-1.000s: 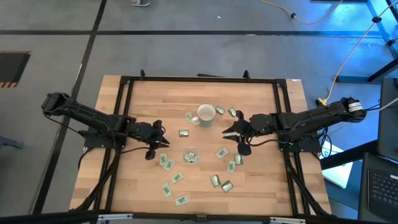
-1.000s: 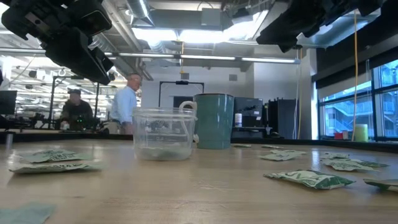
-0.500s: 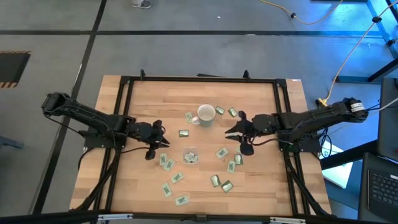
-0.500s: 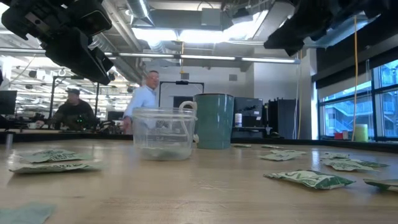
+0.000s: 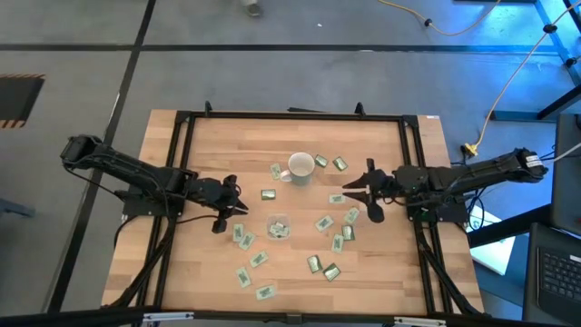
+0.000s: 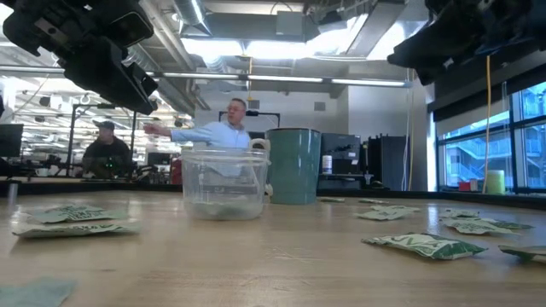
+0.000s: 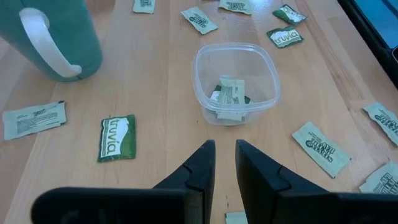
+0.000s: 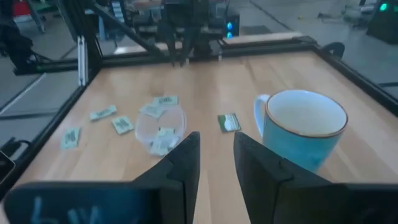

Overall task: Pick and place Stevia / Truvia into bins
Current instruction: Put the white stevia packet into the transparent bin

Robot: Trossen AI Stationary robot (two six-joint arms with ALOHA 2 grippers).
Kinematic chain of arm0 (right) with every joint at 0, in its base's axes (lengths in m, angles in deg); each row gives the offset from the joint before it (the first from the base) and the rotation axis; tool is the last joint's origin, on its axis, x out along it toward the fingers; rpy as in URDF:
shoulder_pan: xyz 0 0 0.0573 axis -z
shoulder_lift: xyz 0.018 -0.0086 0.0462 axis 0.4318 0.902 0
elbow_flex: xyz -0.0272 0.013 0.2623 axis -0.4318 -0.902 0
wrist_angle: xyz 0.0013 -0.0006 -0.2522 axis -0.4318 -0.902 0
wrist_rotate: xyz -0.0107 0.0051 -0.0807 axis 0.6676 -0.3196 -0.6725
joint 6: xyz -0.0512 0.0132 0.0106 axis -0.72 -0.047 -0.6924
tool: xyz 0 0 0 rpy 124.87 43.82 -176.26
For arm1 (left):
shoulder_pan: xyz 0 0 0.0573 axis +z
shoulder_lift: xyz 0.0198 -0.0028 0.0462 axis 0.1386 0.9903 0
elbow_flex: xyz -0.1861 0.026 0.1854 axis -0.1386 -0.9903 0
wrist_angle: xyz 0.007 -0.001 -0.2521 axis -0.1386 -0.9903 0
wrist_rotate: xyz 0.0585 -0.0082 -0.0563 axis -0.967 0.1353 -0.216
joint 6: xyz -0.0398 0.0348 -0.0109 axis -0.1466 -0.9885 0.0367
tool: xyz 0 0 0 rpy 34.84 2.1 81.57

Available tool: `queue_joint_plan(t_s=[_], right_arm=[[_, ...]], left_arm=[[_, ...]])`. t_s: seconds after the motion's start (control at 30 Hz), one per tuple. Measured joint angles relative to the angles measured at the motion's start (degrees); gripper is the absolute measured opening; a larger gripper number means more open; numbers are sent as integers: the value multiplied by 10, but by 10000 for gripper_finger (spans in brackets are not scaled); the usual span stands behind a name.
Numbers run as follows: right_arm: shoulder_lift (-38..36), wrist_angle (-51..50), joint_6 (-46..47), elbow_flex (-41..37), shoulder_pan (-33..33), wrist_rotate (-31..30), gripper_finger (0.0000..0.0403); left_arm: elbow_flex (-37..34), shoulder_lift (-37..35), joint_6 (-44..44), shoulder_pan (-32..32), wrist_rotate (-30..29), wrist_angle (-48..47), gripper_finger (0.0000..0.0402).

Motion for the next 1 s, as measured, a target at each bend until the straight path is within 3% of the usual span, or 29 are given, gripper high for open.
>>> queue_joint_plan(t_s=[0.4,0.53,0.67,0.8,1.0], right_arm=[[-5,2,0,-4,0,0,102],[-5,2,0,-4,0,0,102],[-5,2,0,-4,0,0,102],[-5,2,-1,-4,0,0,102],[-5,2,-2,-4,0,0,102]], left_arm=[[0,0,-4,1,-20,2,67],[0,0,30,0,6,-5,96],[0,0,78,-14,21,-75,119],[0,8,143,-25,13,-137,121],[0,68,147,-42,17,-121,111]])
